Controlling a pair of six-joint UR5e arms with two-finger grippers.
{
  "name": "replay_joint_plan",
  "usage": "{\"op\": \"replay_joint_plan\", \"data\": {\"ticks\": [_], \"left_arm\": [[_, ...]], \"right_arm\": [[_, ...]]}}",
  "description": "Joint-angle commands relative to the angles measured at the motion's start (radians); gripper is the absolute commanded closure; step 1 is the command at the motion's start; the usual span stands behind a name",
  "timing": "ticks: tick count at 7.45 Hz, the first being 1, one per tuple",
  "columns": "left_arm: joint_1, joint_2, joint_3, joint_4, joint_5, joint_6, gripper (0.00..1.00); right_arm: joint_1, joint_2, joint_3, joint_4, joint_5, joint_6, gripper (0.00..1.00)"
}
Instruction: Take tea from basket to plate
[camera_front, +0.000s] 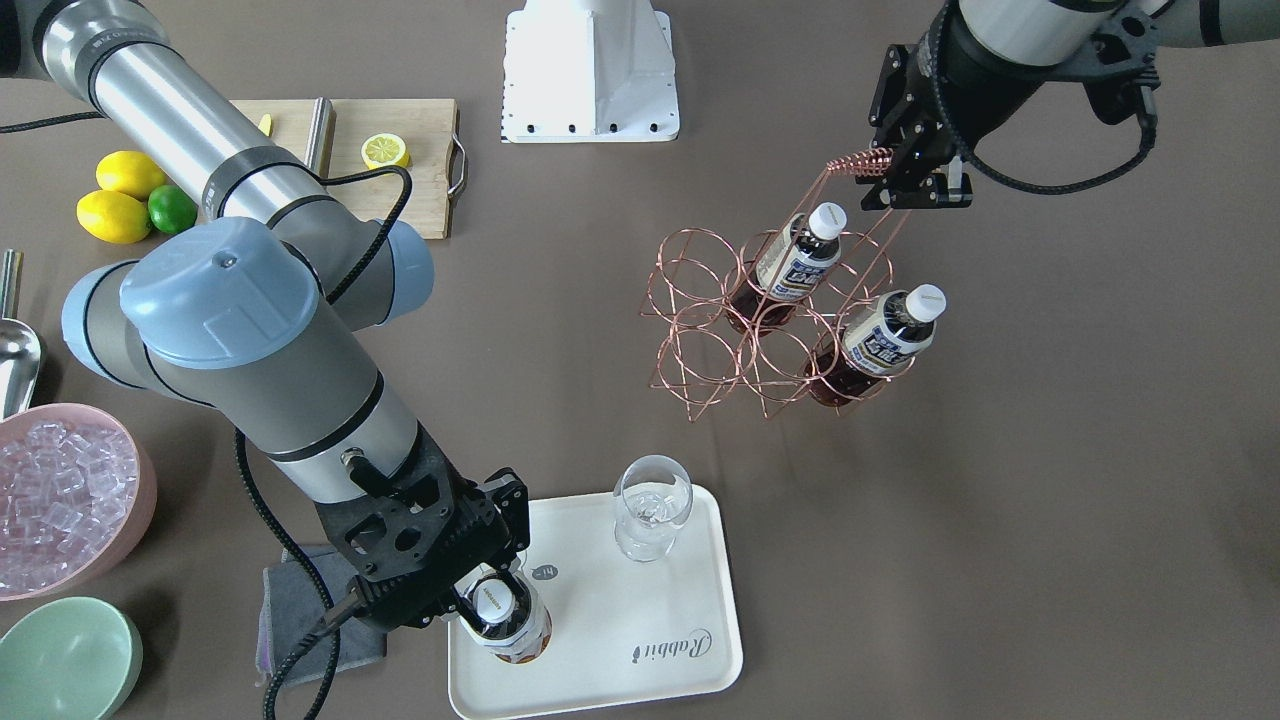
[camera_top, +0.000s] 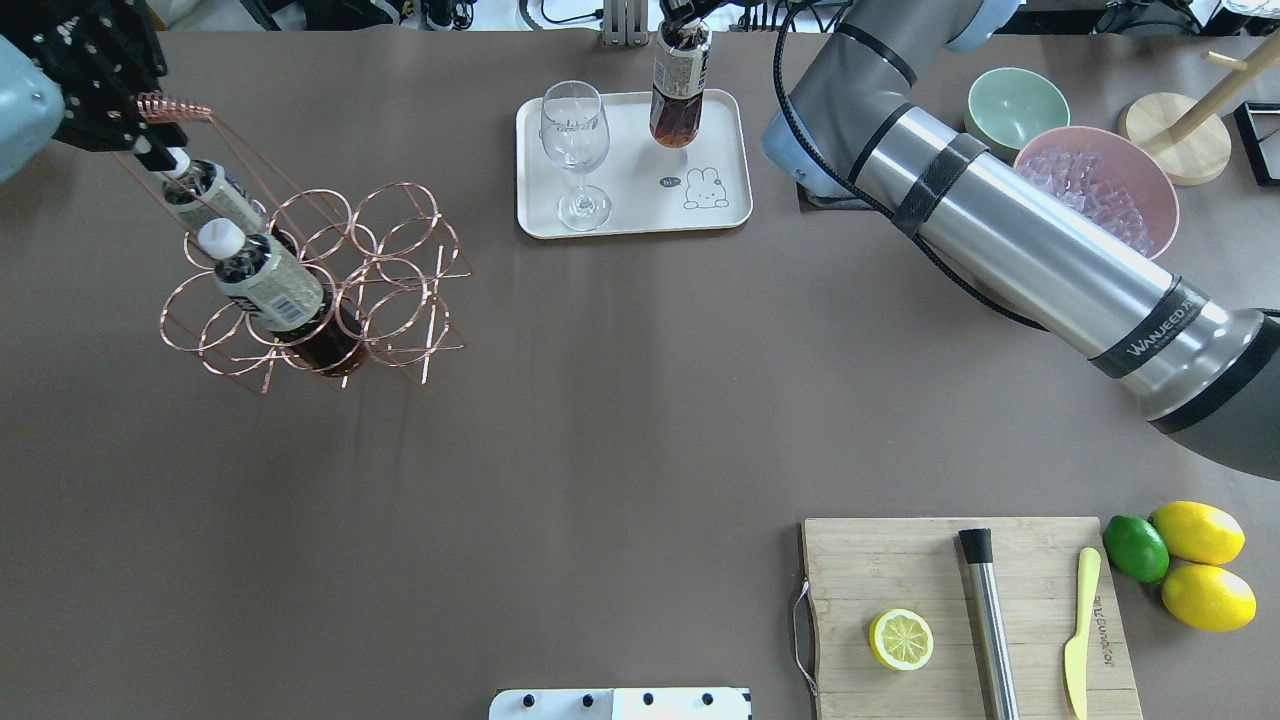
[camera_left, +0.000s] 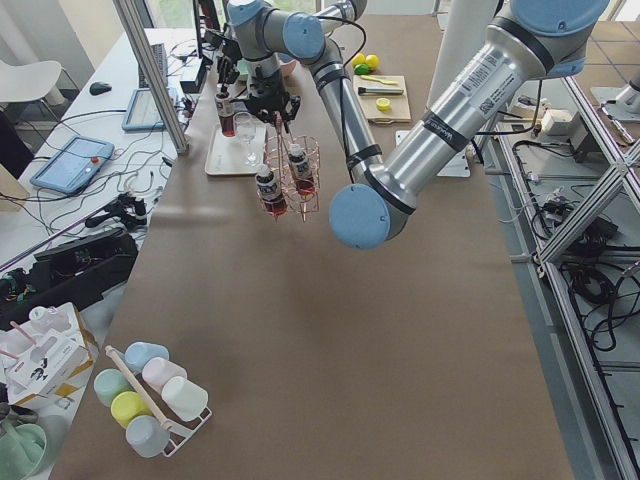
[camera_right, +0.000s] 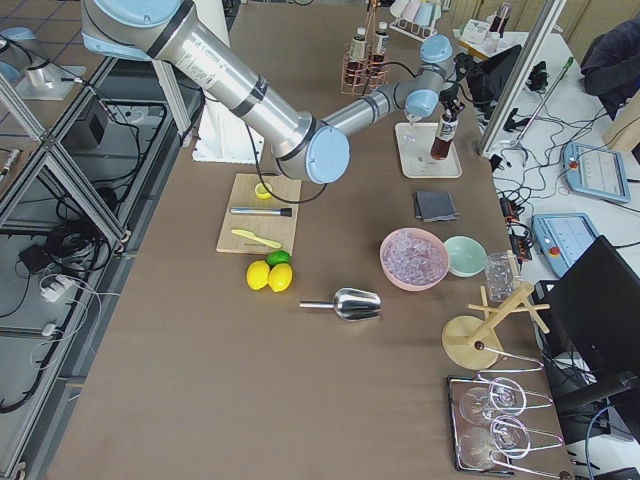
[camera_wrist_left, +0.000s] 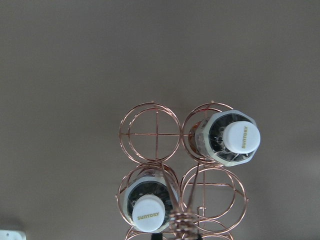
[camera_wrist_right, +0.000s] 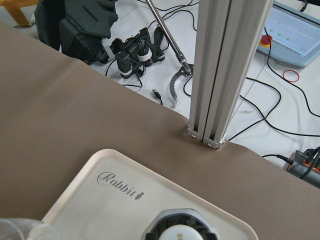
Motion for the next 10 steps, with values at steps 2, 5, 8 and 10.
{"op": "replay_joint_plan", "data": {"ticks": [2,5,8,10], "left_arm": [[-0.124,0.156,0.007,0.031,0.072,0.371,1.0],[-0.22,0.23,0.097,0.032,0.104,0.65,1.0],[-0.23,0.266,0.131,0.006,0.154,0.695,1.0],[-0.231,0.265,0.159,-0.002,0.185,0.7,1.0]], "right_arm": [[-0.021,-0.018,0.0,0.033,-0.026,0.031,1.0],[-0.024,-0.023,0.003,0.034,-0.029,0.031,1.0],[-0.028,-0.029,0.006,0.034,-0.043,0.031,1.0],[-0.037,-0.038,0.009,0.049,-0.058,0.031,1.0]]}}
